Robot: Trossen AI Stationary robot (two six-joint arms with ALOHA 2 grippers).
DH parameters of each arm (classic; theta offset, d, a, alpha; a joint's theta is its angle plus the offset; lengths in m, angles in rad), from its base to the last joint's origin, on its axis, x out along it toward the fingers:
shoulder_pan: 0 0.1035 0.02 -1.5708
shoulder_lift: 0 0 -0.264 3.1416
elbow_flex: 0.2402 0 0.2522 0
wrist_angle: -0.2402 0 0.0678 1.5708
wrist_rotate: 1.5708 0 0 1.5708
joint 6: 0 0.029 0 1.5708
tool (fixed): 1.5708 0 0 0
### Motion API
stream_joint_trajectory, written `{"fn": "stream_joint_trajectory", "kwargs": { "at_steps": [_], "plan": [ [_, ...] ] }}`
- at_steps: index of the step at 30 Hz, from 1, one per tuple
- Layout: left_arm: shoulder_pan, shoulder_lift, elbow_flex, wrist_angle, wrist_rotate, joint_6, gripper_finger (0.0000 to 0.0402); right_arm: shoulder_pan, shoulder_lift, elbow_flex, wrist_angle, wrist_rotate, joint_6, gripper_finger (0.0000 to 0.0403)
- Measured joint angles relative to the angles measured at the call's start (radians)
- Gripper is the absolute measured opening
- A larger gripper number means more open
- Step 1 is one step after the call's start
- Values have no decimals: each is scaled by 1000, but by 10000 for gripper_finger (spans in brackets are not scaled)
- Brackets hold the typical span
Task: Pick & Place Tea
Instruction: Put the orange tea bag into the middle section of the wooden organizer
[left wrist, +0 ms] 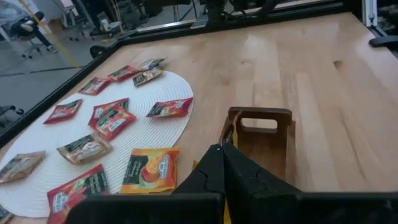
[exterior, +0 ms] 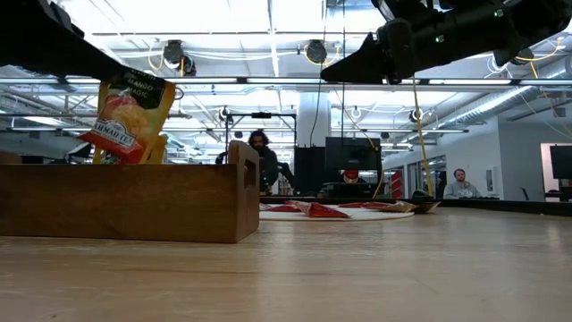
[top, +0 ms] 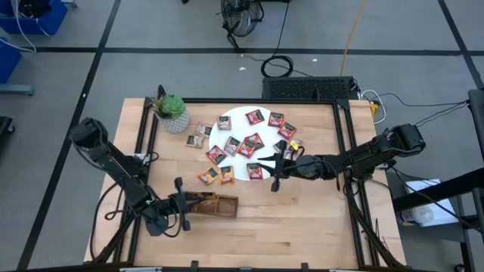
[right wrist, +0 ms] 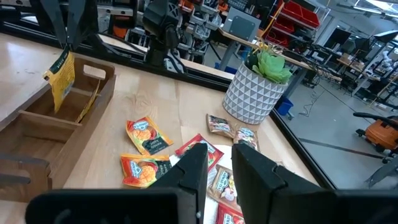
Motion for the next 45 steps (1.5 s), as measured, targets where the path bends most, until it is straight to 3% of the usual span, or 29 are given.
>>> {"fn": "stream_joint_trajectory", "kwargs": {
  "at_steps": [19,26,34,42,45],
  "plan": [
    [-4,3,-26,-106,2,-101,2,0,0,0,0,-1,-1,61],
    [14,3,-35,-94,2,-145,40,0,0,0,0,-1,-3,61],
    [35,3,-35,-53,1,-76,79,0,0,0,0,-1,-4,61],
    [39,-16,7,27,-7,119,77,0,0,0,-1,-1,-4,61],
    [69,-42,72,-67,81,136,76,0,0,0,-1,-1,-8,61]
  ]
}}
